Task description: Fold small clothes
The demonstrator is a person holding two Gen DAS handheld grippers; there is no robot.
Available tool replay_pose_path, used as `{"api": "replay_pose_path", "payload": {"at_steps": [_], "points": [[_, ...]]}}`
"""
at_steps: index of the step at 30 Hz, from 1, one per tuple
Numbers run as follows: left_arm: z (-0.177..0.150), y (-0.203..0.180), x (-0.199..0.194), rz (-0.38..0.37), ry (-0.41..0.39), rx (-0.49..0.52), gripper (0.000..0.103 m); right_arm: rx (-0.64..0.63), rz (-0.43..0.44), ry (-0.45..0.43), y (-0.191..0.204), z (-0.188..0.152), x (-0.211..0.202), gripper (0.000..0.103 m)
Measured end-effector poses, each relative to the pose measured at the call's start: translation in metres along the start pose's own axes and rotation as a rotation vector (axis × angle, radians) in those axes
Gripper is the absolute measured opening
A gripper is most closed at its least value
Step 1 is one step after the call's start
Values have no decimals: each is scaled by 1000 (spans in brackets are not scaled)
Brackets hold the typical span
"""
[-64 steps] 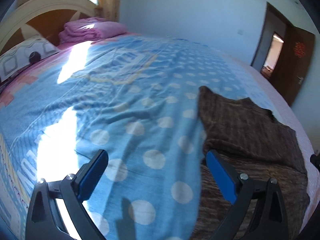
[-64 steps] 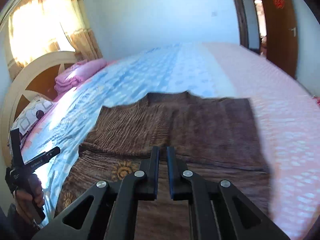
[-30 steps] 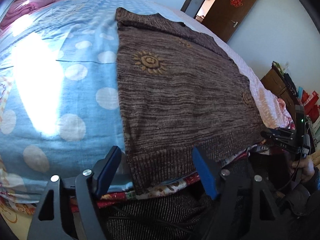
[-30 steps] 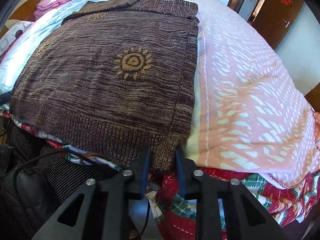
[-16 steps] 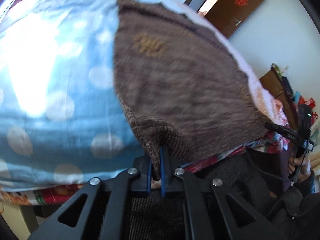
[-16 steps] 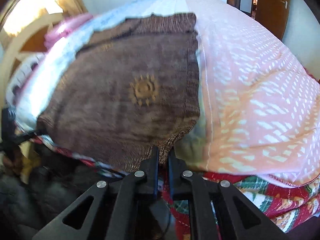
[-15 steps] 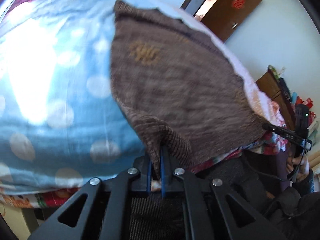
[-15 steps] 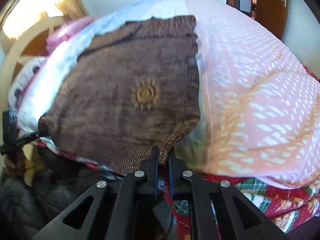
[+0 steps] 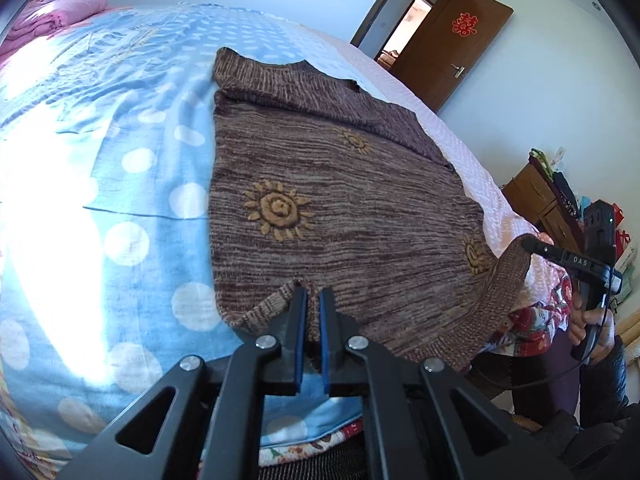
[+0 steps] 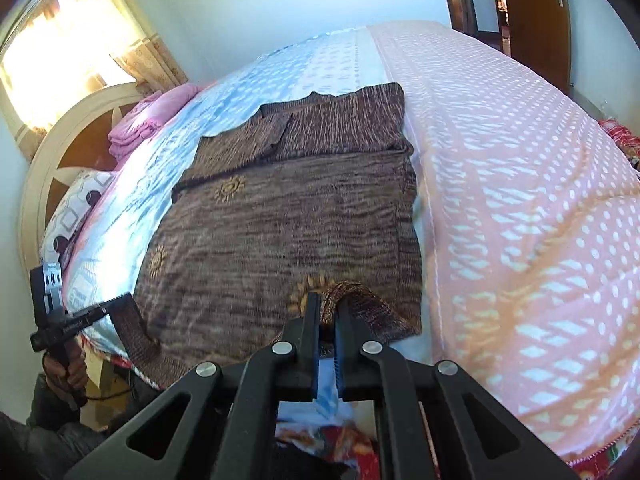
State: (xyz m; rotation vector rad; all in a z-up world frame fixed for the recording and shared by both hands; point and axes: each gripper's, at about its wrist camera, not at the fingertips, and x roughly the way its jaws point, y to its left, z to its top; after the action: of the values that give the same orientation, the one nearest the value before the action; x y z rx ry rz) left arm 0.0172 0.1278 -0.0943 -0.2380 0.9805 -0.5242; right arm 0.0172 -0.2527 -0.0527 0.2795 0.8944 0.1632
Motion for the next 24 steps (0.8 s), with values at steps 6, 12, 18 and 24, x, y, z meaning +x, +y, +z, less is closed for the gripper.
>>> {"api": "replay_pose_path", "payload": {"at_steps": [6,12,18,24], "points": [[31,1,1,1,-39,-5,5,89,14,-50,-14,26,12,5],[84,1,14,58,-91,40,5,153,-34,-110,-33,65,37,5],[113,22,23,124,-83,36,8,193,-66,-77,-47,81,77,6],[106,45,4,88,-90,35,39,320,-10,-121,-64,81,77,14]]}}
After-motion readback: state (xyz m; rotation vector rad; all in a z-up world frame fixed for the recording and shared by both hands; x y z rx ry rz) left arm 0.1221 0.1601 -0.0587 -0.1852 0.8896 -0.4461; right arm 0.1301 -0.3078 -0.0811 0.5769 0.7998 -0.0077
